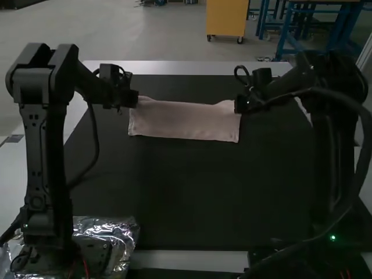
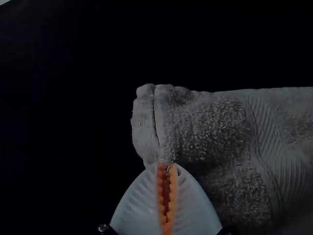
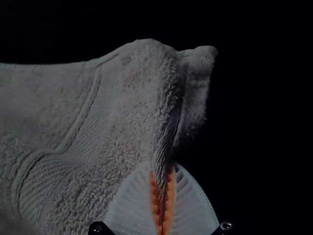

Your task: Fold the towel.

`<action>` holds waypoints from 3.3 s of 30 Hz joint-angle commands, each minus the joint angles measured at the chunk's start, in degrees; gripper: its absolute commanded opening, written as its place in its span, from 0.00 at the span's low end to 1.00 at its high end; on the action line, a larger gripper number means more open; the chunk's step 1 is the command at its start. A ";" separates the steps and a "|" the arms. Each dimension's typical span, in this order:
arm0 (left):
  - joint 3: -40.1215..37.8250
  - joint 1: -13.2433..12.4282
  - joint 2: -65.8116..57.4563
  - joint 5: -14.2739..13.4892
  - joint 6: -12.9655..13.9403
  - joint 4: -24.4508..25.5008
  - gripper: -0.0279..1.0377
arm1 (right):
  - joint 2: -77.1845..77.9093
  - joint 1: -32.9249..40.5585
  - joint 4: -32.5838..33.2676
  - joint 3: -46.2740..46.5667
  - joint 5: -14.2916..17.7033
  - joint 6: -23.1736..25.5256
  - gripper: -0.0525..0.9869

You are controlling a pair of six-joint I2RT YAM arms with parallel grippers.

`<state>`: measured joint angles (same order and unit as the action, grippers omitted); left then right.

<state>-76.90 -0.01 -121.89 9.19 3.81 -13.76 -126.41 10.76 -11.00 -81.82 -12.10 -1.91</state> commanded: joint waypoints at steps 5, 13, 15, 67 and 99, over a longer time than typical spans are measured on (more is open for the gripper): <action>5.45 -1.92 5.08 -1.10 1.90 -1.36 0.05 | 5.91 -0.83 -0.25 3.95 0.14 0.86 0.03; 11.95 -2.71 8.59 -0.67 2.16 -2.76 0.05 | 8.72 -0.48 -0.25 8.70 -1.35 2.00 0.03; 13.36 -2.89 9.39 -0.67 2.25 -3.20 0.05 | 9.52 -0.39 -0.25 10.01 -1.44 2.00 0.03; 22.06 -5.17 16.68 3.11 -2.58 -6.81 0.94 | 9.78 3.65 -6.92 20.30 1.46 3.23 0.88; 21.80 -5.70 20.11 3.64 -2.76 -7.33 0.94 | 16.55 -8.39 -2.79 23.20 -4.60 -0.11 0.03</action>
<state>-53.78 -5.65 -104.71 12.25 1.63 -20.14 -114.17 2.96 -14.26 -57.78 -15.70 -0.21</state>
